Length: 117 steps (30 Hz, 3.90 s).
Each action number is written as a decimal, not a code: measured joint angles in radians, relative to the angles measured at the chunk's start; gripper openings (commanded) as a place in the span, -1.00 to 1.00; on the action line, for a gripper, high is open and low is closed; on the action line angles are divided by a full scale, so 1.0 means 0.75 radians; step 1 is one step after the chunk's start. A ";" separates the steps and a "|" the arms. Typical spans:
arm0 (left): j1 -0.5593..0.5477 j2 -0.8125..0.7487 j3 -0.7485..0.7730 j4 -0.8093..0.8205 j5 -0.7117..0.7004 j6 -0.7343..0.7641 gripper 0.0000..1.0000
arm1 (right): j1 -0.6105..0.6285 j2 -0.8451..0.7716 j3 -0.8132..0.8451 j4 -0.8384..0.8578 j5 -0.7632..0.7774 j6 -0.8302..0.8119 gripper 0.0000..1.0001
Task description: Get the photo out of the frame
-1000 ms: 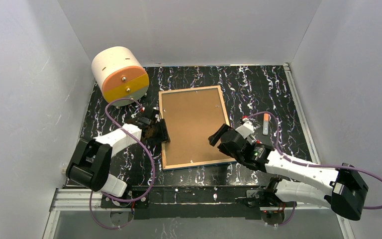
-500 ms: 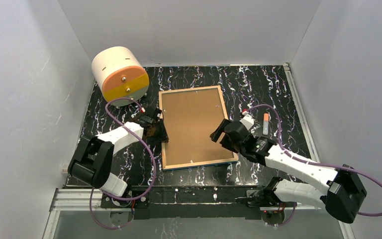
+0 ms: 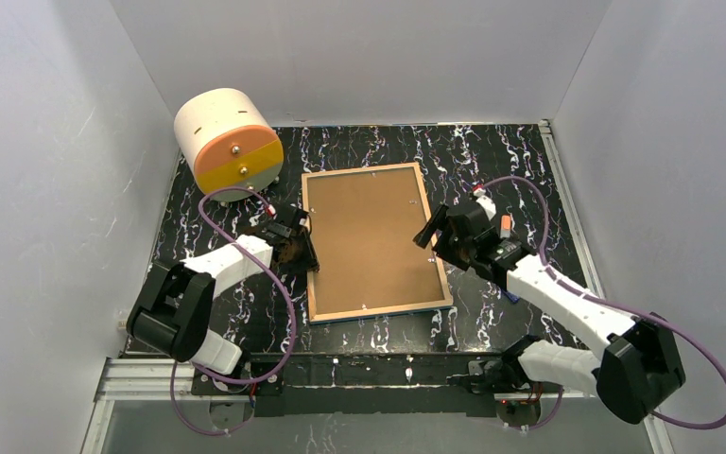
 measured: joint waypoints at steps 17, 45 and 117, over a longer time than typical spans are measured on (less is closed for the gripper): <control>-0.022 0.087 0.155 -0.166 -0.068 0.100 -0.87 | -0.288 0.472 0.141 -0.068 -0.485 -0.301 0.38; -0.021 0.239 0.352 -0.367 -0.056 0.213 -1.00 | -0.681 0.131 0.091 -0.463 -0.268 -0.363 0.68; -0.011 -0.041 0.347 -0.298 0.027 0.168 0.48 | -0.766 0.350 -0.009 -0.308 -0.545 -0.615 0.35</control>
